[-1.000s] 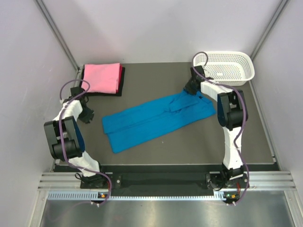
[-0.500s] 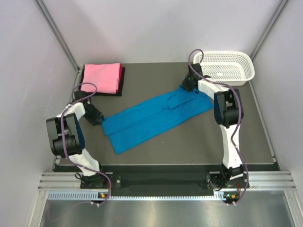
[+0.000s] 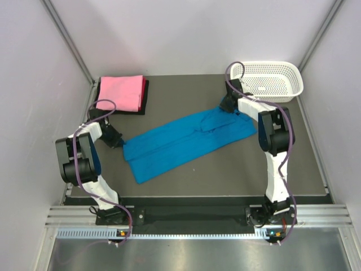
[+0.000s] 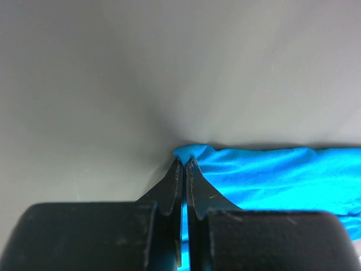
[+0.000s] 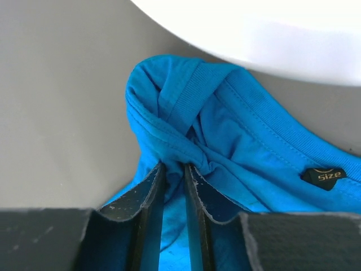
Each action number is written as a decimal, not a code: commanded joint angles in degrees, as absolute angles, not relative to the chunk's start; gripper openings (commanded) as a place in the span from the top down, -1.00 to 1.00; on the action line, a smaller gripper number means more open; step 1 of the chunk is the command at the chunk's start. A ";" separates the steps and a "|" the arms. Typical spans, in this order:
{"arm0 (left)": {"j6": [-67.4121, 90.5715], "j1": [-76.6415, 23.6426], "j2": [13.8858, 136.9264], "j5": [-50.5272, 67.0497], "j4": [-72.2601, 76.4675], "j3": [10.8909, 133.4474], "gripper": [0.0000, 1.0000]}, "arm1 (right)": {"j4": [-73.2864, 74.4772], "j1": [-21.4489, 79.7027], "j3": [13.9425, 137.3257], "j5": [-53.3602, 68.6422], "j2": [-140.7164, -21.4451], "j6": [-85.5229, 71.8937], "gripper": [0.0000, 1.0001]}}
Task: Fold and stack the t-shirts
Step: Fold the tshirt
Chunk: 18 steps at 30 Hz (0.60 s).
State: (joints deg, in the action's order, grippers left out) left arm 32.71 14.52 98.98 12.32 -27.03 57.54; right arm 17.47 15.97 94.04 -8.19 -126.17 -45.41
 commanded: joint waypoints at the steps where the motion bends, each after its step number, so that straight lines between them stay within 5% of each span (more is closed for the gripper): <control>1: 32.61 14.33 101.43 6.17 -28.03 56.86 1.00 | 17.58 15.91 92.64 -9.41 -122.35 -42.81 0.59; 18: 36.74 17.13 97.39 -8.87 -35.77 54.94 1.00 | 12.31 15.91 89.14 5.62 -110.57 -40.08 0.10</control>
